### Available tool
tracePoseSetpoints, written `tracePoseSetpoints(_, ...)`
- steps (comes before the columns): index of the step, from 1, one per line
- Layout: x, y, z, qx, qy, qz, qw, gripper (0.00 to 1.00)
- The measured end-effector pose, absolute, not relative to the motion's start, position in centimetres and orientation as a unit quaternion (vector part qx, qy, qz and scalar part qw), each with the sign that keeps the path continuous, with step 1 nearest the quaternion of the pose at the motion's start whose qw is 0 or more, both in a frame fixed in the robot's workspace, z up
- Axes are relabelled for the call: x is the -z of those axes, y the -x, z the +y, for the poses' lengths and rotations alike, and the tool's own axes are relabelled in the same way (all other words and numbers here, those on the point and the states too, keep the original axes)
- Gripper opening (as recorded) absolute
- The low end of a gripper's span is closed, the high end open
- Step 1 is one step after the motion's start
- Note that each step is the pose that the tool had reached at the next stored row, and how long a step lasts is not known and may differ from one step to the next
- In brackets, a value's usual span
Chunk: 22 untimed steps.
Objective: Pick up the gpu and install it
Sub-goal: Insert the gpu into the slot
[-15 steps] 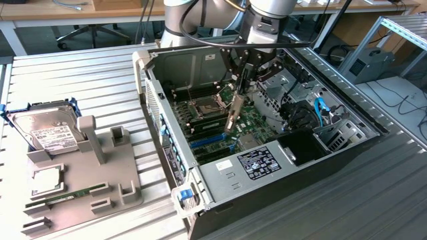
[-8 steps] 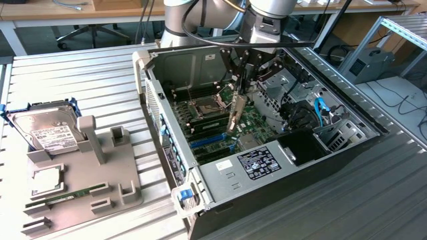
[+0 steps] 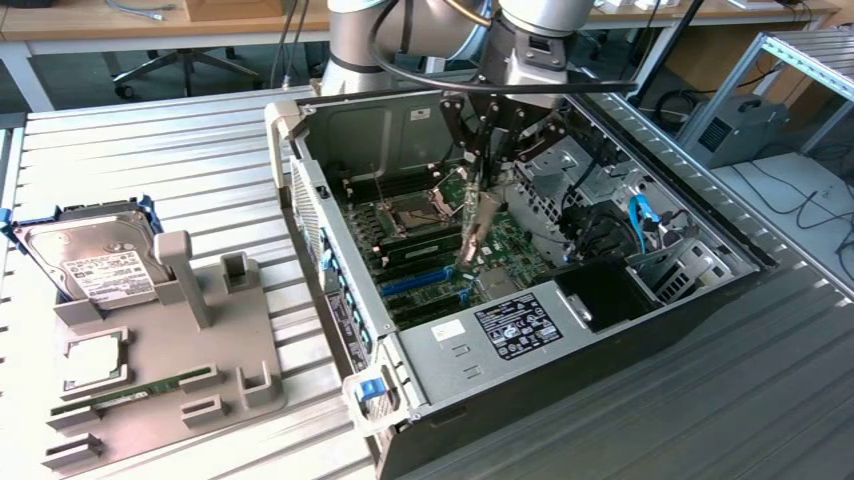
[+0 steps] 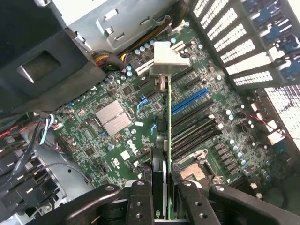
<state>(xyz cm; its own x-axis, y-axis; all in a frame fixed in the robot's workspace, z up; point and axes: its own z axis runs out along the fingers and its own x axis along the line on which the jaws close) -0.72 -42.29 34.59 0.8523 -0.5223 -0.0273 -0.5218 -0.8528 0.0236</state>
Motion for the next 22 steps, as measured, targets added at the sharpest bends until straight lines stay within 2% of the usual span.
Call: tracePoseSetpoints(22, -34.55, 0.72, -42.29, 0.016, -0.983, -0.180, 0.009, 0.26)
